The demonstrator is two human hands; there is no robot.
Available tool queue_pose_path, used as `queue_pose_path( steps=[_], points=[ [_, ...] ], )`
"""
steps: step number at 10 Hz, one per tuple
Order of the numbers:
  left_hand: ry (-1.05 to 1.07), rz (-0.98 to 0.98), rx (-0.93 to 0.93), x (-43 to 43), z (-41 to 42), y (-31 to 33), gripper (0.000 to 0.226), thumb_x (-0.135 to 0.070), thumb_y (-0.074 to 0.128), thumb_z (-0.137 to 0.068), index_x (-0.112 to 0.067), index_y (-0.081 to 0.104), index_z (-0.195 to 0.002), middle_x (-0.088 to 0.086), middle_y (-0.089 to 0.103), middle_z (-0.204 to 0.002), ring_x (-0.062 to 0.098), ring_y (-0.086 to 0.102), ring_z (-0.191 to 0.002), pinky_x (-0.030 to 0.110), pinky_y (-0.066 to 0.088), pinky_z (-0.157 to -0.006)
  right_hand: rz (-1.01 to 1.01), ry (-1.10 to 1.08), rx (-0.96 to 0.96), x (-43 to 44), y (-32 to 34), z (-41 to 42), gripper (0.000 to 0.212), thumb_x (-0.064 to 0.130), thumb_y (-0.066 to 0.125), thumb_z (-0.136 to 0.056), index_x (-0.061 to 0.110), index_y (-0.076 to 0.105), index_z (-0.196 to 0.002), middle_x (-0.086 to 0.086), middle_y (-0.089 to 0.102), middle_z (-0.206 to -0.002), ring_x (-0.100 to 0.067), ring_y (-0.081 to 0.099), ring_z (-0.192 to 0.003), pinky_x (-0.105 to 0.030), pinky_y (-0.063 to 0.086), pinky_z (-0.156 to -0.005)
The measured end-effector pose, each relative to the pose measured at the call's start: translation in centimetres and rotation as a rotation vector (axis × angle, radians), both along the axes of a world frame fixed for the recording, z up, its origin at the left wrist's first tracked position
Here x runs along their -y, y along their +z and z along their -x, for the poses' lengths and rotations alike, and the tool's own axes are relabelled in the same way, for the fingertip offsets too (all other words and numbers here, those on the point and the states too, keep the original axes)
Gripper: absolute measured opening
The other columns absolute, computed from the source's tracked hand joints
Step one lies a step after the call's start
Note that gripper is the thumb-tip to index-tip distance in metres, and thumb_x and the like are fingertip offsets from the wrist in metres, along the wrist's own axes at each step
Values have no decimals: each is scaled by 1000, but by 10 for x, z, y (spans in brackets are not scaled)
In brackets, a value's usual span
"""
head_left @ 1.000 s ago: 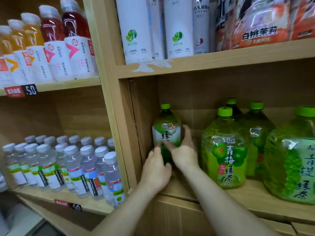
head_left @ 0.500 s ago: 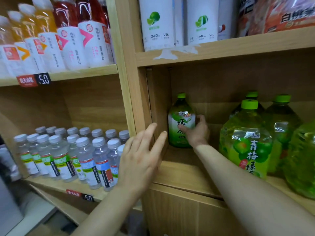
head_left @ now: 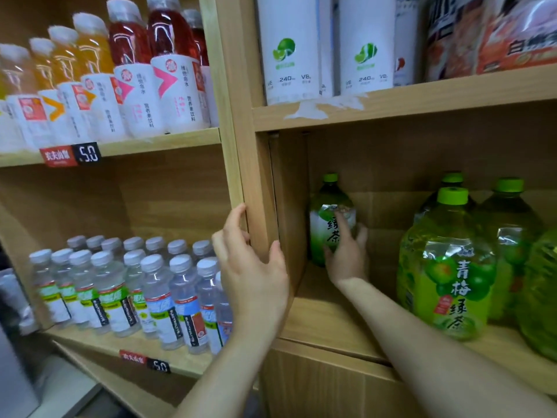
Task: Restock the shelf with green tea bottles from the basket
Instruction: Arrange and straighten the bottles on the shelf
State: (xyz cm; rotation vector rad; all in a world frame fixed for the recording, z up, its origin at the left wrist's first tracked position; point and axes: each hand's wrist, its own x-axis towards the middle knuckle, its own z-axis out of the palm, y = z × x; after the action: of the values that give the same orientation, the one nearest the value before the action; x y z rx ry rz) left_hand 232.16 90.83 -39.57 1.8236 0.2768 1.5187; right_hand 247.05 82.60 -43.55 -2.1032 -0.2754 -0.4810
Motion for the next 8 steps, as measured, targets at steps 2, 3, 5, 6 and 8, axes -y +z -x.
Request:
queue_pose_path(
  steps=[2, 3, 5, 6, 8],
  points=[
    [-265, -424, -134, 30, -15, 0, 42, -9, 59, -85, -18, 58, -126, -2, 53, -108, 12, 57, -88, 29, 53, -76, 31, 65, 52, -2, -10, -11, 63, 17, 54, -85, 39, 37, -141, -22, 34, -139, -39, 45, -122, -47, 43, -100],
    [-443, -100, -513, 29, -52, -6, 52, -17, 59, -89, -26, 44, -138, -7, 55, -121, 8, 56, -105, 21, 48, -85, -84, 118, 99, 7, -9, -14, 55, 17, 53, -82, 29, 47, -136, -23, 39, -133, -42, 49, -114, -50, 46, -95],
    [-730, 436, -572, 23, -105, -17, 55, -13, 48, -96, -27, 31, -146, 3, 38, -148, 18, 39, -133, 22, 33, -97, -54, 182, 39, 11, -12, -19, 80, -8, 54, -82, 38, 32, -144, -11, 12, -148, -30, 42, -127, -19, 29, -103],
    [-705, 454, -606, 24, -113, -13, 54, -18, 44, -98, -27, 26, -148, 1, 34, -151, 19, 35, -136, 22, 28, -97, -37, 219, -14, 14, -5, -14, 81, -9, 50, -83, 38, 27, -146, -11, 8, -150, -30, 39, -130, -15, 26, -99],
    [-667, 376, -567, 34, -94, -8, 50, -20, 45, -98, -22, 32, -146, 4, 43, -145, 21, 41, -132, 32, 31, -110, 79, 287, -91, 43, 50, 37, 78, 5, 47, -88, 37, 11, -150, -2, 15, -159, -23, 27, -142, -32, 26, -114]
  ],
)
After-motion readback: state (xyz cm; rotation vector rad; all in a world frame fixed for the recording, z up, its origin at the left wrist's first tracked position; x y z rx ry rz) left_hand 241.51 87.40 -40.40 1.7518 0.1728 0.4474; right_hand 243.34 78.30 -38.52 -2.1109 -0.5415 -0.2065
